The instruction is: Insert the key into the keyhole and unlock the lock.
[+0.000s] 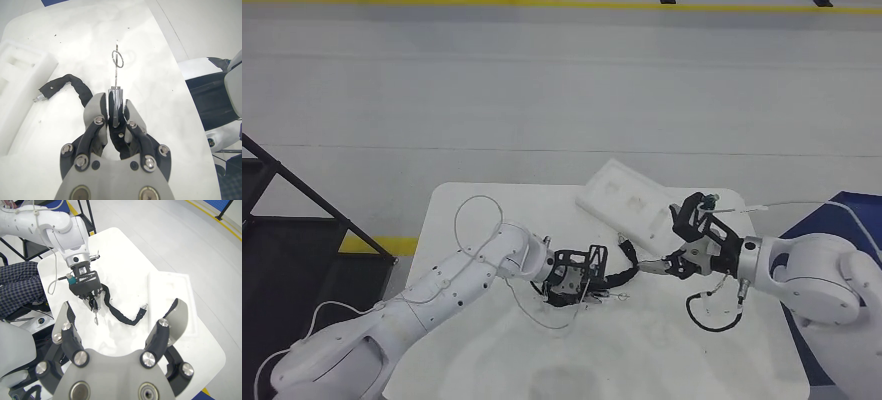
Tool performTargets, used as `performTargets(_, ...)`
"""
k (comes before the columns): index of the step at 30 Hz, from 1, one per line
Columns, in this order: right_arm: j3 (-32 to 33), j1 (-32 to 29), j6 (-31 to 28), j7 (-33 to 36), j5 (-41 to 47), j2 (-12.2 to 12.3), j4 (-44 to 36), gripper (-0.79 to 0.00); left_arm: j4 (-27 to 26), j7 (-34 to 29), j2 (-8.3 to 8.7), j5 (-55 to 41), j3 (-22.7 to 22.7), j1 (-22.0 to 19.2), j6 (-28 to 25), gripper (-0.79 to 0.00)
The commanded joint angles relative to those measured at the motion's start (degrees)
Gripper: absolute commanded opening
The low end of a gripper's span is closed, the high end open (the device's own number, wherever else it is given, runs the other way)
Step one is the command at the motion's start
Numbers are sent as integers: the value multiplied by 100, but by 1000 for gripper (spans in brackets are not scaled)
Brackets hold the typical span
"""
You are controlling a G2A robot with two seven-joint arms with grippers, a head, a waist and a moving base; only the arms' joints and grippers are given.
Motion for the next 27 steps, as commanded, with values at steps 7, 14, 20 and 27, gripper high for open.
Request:
performTargets(7, -349, 584, -998, -463, 136, -80, 954, 0, 455, 584, -6, 217, -547, -362, 220, 0)
performTargets(14, -756, 1609, -1918, -820, 243, -210, 2074, 0, 958, 1068, 37, 517, -1114, -983, -57, 0)
performTargets(20, -1179, 2515, -2312, -944, 303, -359, 2875, 0, 1365, 1338, -8, 488, -1243, -1620, -153, 0)
performTargets(27, -1528, 3324, -2664, -929, 626, -483, 3454, 0, 1703, 1479, -3, 192, -1137, -2276, -153, 0)
